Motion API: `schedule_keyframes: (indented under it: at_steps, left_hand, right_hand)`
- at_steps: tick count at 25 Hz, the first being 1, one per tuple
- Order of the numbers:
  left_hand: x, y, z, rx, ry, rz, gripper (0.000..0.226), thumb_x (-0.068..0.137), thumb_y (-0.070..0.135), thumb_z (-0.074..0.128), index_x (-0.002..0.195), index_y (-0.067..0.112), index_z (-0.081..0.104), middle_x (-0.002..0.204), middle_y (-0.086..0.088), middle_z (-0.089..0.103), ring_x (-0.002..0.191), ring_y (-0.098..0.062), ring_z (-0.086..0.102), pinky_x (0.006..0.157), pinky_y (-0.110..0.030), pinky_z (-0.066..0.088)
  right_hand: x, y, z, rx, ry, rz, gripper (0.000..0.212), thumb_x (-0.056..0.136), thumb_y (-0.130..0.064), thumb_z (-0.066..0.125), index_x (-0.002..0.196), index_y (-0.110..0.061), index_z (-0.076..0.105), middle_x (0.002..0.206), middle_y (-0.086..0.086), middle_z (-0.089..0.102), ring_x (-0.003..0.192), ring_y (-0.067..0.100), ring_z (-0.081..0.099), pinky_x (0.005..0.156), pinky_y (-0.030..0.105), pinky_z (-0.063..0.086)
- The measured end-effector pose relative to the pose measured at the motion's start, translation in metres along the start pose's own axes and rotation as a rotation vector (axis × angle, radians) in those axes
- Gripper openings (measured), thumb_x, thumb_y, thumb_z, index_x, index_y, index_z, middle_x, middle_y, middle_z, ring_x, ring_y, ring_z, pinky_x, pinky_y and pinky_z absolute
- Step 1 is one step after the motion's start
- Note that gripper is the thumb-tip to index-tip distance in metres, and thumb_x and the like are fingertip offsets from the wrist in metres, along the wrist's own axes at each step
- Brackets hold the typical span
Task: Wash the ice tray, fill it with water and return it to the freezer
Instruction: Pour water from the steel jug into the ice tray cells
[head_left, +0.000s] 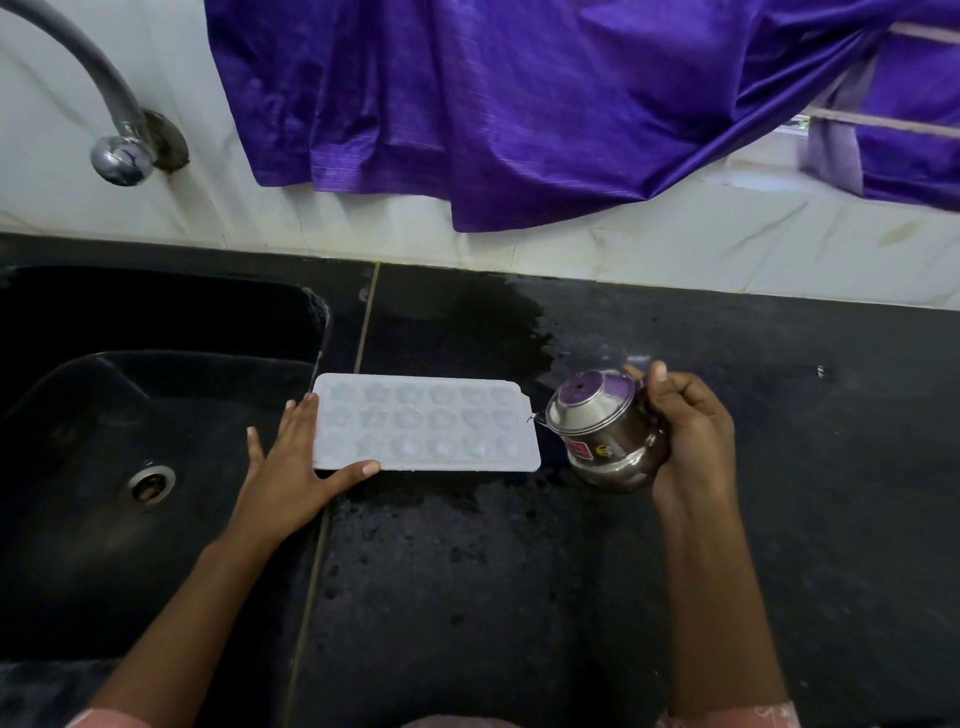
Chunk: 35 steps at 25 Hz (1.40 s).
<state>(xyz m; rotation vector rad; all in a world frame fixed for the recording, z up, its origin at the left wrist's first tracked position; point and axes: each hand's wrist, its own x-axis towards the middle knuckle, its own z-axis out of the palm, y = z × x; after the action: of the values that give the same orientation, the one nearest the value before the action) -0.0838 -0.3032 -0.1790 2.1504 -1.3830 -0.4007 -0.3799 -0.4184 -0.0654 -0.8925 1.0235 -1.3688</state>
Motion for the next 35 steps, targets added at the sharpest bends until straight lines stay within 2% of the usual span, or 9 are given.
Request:
schedule_keyframes:
  at_steps: [3,13,23,28,32,35]
  left_hand:
    - [-0.001,0.000,0.000,0.008,0.002,0.000,0.124,0.052,0.088,0.035,0.150,0.018,0.003,0.158,0.001,0.008,0.144,-0.007,-0.004,0.111,-0.041,-0.017]
    - [0.000,0.000,0.000,0.010,0.001,0.002,0.124,0.051,0.088,0.034,0.150,0.020,0.002,0.158,0.001,0.007,0.144,-0.009,-0.004,0.111,-0.042,-0.017]
    - [-0.001,0.001,0.000,0.004,0.011,-0.001,0.124,0.051,0.088,0.034,0.150,0.019,0.003,0.158,0.002,0.007,0.143,-0.007,-0.004,0.111,-0.041,-0.018]
    - [-0.001,0.001,-0.001,0.007,0.017,0.003,0.123,0.052,0.087,0.034,0.150,0.019,0.003,0.158,0.002,0.007,0.143,-0.007,-0.004,0.111,-0.041,-0.017]
    - [-0.001,0.001,0.000,0.014,0.010,-0.006,0.124,0.052,0.088,0.033,0.150,0.018,0.002,0.158,0.001,0.006,0.142,-0.006,-0.005,0.111,-0.041,-0.017]
    - [-0.001,0.001,0.000,0.024,0.007,-0.008,0.124,0.052,0.088,0.032,0.150,0.018,0.002,0.158,0.001,0.006,0.143,-0.008,-0.004,0.112,-0.042,-0.017]
  right_hand:
    - [-0.002,-0.003,0.003,-0.017,-0.003,-0.012,0.017,0.084,-0.011,0.061,0.068,-0.010,0.055,0.072,-0.004,0.073,0.074,0.008,0.068,0.070,0.022,0.054]
    - [0.000,-0.006,0.007,-0.020,-0.024,-0.046,0.010,0.081,-0.013,0.063,0.072,-0.008,0.059,0.074,-0.002,0.073,0.077,0.010,0.068,0.069,0.021,0.055]
    - [0.000,-0.001,0.005,-0.044,-0.021,-0.050,0.010,0.083,-0.010,0.061,0.073,-0.007,0.060,0.072,-0.005,0.073,0.073,0.007,0.067,0.066,0.020,0.054]
    - [0.001,0.001,0.003,0.037,-0.011,0.003,0.015,0.072,-0.023,0.065,0.066,-0.012,0.056,0.074,0.000,0.073,0.078,0.012,0.068,0.070,0.023,0.054]
    - [-0.001,0.002,0.007,0.062,-0.016,0.042,0.019,0.084,-0.018,0.059,0.066,-0.011,0.054,0.073,-0.001,0.074,0.075,0.009,0.069,0.071,0.023,0.054]
    - [-0.004,0.002,0.015,0.063,-0.043,0.054,0.019,0.085,-0.015,0.057,0.067,-0.009,0.053,0.072,-0.001,0.073,0.078,0.011,0.068,0.076,0.024,0.056]
